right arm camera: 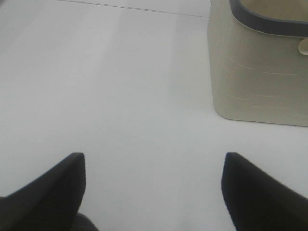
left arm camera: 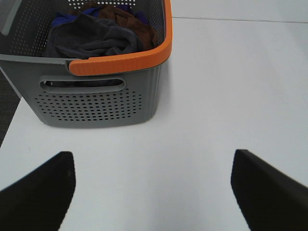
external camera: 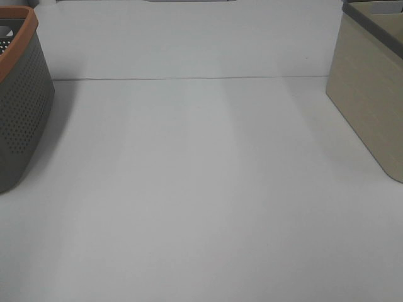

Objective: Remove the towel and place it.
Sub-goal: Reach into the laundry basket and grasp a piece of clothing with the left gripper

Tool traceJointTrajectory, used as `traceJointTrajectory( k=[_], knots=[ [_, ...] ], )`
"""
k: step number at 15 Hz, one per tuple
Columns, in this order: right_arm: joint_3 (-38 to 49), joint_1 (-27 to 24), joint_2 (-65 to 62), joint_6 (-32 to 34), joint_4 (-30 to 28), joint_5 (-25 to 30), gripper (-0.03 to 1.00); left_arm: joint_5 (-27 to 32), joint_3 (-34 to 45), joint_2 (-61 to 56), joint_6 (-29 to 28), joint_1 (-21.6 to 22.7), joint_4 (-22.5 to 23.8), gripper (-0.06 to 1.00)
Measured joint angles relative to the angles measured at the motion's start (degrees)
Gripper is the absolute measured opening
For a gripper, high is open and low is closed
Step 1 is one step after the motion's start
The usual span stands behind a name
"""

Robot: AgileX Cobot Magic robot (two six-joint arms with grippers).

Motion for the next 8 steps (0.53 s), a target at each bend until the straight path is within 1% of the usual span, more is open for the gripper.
traceJointTrajectory(
  k=[1,3,8],
  knots=[
    [0.0,0.0,0.0,0.0,0.0,0.0,0.76,-0.1,-2.2,3.6,0.1,0.0,0.1,0.82],
    [0.0,0.0,0.0,0.0,0.0,0.0,0.76,-0.1,-4.0,6.4,0.4,0.0,0.4,0.82],
    [0.0,0.0,0.0,0.0,0.0,0.0,0.76,-0.1,-11.3,15.1,2.1,0.0,3.6,0.82]
  ],
)
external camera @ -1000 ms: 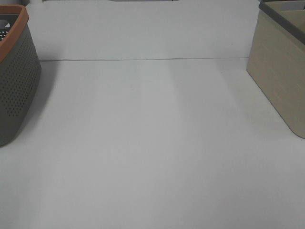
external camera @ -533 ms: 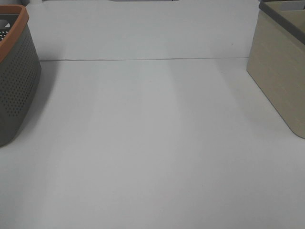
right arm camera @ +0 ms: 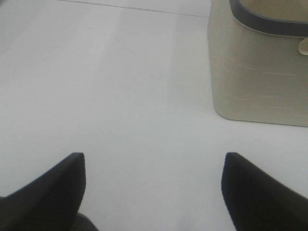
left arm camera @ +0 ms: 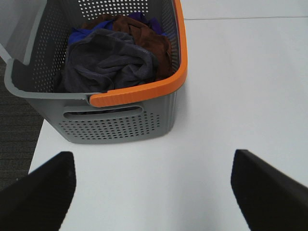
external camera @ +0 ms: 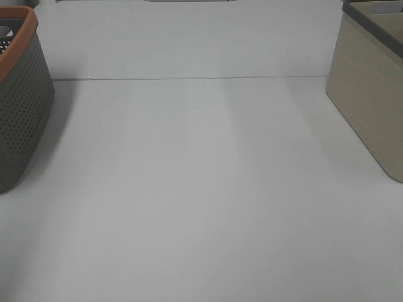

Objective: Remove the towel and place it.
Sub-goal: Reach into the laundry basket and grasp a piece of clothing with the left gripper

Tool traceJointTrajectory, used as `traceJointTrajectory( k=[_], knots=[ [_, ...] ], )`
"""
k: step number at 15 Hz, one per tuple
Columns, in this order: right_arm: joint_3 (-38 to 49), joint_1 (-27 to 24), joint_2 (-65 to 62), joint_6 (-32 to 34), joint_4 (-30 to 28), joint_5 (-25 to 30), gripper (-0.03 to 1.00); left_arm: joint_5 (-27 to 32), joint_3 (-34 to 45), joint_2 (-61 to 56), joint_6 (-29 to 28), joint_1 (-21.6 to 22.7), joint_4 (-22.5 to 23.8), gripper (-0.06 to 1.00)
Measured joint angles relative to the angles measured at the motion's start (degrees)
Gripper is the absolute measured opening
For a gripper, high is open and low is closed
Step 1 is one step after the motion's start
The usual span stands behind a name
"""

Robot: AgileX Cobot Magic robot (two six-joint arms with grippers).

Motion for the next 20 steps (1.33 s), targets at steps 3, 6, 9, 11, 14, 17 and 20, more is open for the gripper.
traceJointTrajectory(
  k=[3,6,9,11,14,17,20],
  knots=[
    [0.0,0.0,0.0,0.0,0.0,0.0,0.76,-0.1,-4.1,5.3,0.2,0.0,0.5,0.82],
    [0.0,0.0,0.0,0.0,0.0,0.0,0.76,0.1,-13.1,16.2,1.9,0.0,0.5,0.82],
    [0.0,0.0,0.0,0.0,0.0,0.0,0.76,2.0,-20.9,25.7,3.7,0.0,0.8,0.81],
    [0.0,0.0,0.0,0.0,0.0,0.0,0.76,4.1,-25.1,31.6,4.9,0.0,1.8,0.80],
    [0.0,0.0,0.0,0.0,0.0,0.0,0.76,9.4,-34.1,42.6,6.8,0.0,5.3,0.80],
    [0.0,0.0,0.0,0.1,0.0,0.0,0.76,9.7,-41.3,52.1,9.2,0.0,7.8,0.80],
    [0.0,0.0,0.0,0.5,0.0,0.0,0.76,9.8,-46.3,60.6,13.9,0.0,10.4,0.79]
  ],
)
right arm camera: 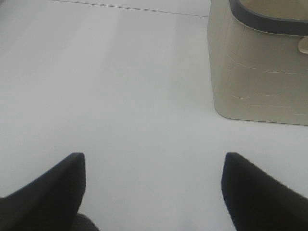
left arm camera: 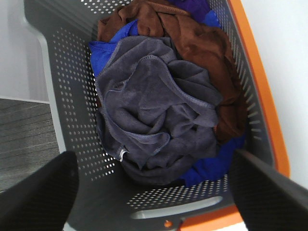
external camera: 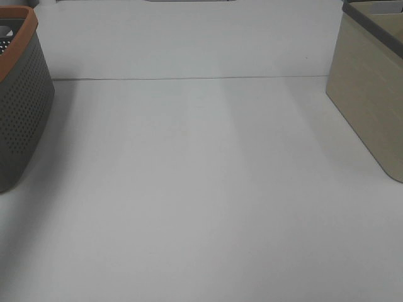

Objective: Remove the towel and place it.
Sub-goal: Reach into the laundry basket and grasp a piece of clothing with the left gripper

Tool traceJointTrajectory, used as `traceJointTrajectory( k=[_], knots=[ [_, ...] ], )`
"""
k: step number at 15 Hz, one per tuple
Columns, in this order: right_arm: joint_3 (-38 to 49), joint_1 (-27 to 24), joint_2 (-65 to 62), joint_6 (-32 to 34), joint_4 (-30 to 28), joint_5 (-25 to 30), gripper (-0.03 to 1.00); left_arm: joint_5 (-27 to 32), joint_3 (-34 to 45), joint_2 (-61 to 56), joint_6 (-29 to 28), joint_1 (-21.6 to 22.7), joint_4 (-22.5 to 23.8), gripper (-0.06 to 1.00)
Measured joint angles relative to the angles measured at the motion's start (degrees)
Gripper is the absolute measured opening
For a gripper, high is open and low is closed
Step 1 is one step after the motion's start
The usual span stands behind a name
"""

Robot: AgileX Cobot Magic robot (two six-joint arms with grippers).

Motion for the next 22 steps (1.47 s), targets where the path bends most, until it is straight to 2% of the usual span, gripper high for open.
traceJointTrajectory(
  k=[2,4,6,9,12,15,22],
  knots=[
    [0.0,0.0,0.0,0.2,0.0,0.0,0.76,0.0,-1.9,4.5,4.5,0.5,1.3,0.79],
    [0.0,0.0,0.0,0.6,-0.3,0.0,0.76,-0.1,-4.6,10.2,8.8,4.2,-0.2,0.79],
    [0.0,0.0,0.0,1.9,-1.3,0.0,0.76,-0.6,-5.3,13.6,13.2,8.3,-3.2,0.77],
    [0.0,0.0,0.0,2.8,-1.7,0.0,0.76,-4.9,-5.3,17.6,19.7,13.5,-10.8,0.77],
    [0.0,0.0,0.0,3.3,-1.7,0.0,0.76,-10.5,-5.3,20.9,25.1,14.5,-13.7,0.77],
    [0.0,0.0,0.0,3.4,-1.7,0.0,0.76,-14.5,-5.3,23.5,26.6,14.5,-14.7,0.77],
    [0.0,0.0,0.0,3.7,-2.7,0.0,0.76,-17.9,-5.3,30.5,27.4,14.5,-15.5,0.73]
  ],
)
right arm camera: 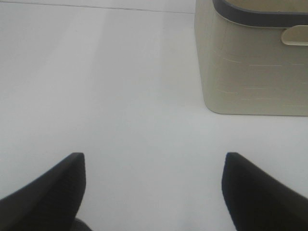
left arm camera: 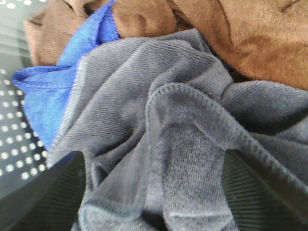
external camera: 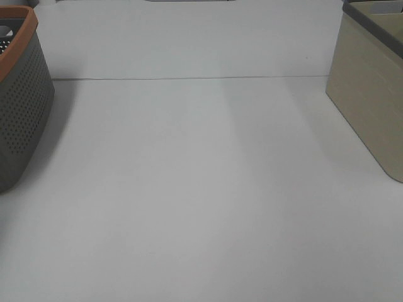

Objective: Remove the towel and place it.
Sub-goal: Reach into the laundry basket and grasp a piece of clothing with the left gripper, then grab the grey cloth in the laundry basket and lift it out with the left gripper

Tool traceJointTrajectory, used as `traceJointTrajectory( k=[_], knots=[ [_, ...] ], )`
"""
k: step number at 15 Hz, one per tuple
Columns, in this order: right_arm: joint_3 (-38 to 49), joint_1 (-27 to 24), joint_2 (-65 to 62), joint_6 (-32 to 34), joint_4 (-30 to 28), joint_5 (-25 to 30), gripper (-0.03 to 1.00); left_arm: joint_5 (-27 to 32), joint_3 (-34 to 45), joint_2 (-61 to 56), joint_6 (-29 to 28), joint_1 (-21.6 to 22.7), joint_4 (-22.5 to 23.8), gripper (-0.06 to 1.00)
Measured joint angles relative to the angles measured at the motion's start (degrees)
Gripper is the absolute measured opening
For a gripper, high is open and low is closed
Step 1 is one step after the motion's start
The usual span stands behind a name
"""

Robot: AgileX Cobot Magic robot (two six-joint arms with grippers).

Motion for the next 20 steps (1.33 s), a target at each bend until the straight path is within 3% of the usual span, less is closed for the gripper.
traceJointTrajectory(
  k=[3,8,13,16,18,20],
  knots=[
    [0.0,0.0,0.0,0.2,0.0,0.0,0.76,-2.2,0.0,0.5,-1.6,0.0,-0.1,0.64],
    [0.0,0.0,0.0,0.3,0.0,0.0,0.76,-2.9,0.0,0.7,-3.8,0.0,0.0,0.39],
    [0.0,0.0,0.0,0.3,0.0,0.0,0.76,-0.9,0.0,0.7,-4.0,0.0,4.9,0.41],
    [0.0,0.0,0.0,0.3,0.0,0.0,0.76,-2.6,0.0,0.7,-4.3,0.0,2.2,0.41],
    [0.0,0.0,0.0,0.3,0.0,0.0,0.76,-2.8,0.0,0.7,-4.3,0.0,1.4,0.32],
    [0.0,0.0,0.0,0.3,0.0,0.0,0.76,-2.6,0.0,0.7,-4.3,0.0,1.4,0.13]
  ],
)
